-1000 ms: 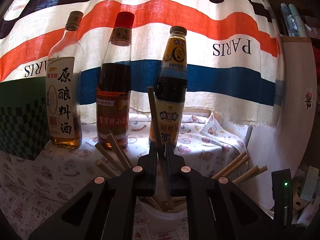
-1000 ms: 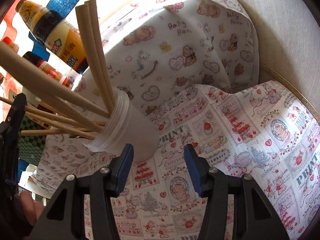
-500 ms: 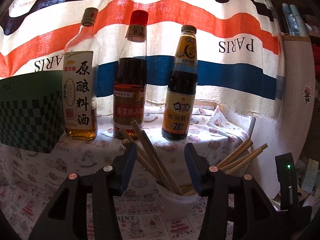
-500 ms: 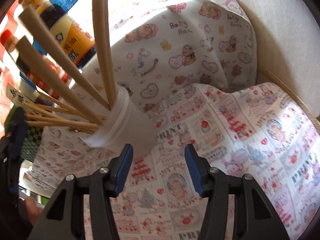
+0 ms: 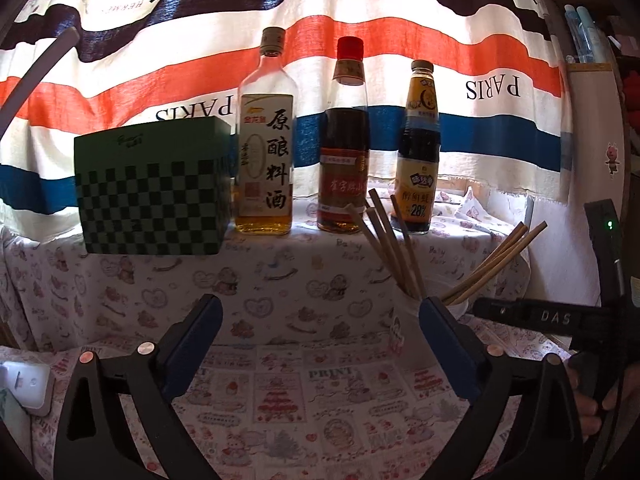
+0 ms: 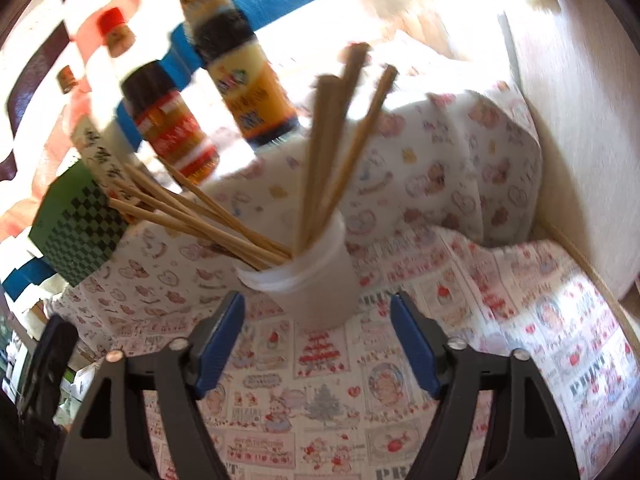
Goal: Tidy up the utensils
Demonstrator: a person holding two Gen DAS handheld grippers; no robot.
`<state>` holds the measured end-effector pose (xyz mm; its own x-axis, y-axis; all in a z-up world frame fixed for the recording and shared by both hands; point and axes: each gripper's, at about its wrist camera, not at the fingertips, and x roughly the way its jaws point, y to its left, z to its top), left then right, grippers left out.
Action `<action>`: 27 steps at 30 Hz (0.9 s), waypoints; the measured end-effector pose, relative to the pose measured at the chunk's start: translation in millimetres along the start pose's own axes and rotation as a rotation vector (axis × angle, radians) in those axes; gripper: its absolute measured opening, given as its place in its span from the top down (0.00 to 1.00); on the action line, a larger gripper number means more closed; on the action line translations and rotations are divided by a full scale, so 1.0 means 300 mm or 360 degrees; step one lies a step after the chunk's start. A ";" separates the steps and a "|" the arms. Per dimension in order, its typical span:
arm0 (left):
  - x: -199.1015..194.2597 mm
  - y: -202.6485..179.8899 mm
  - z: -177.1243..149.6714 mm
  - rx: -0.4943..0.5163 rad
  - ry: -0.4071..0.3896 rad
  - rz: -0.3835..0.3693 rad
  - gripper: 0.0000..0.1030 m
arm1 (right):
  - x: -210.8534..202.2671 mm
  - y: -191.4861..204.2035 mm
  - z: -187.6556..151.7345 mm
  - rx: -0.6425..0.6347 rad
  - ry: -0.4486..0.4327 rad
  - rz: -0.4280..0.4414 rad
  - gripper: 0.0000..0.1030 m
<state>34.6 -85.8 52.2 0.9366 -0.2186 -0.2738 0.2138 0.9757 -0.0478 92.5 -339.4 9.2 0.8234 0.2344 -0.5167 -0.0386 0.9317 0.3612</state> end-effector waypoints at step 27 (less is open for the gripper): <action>-0.017 0.151 -0.141 -0.0019 0.0004 0.0129 0.01 | -0.016 0.143 -0.140 -0.0471 -0.0560 -0.0273 0.00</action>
<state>27.8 -39.7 10.8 0.9500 -0.1390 -0.2796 0.1341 0.9903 -0.0368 63.1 -289.0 -5.5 0.9714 0.0103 -0.2371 -0.0029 0.9995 0.0315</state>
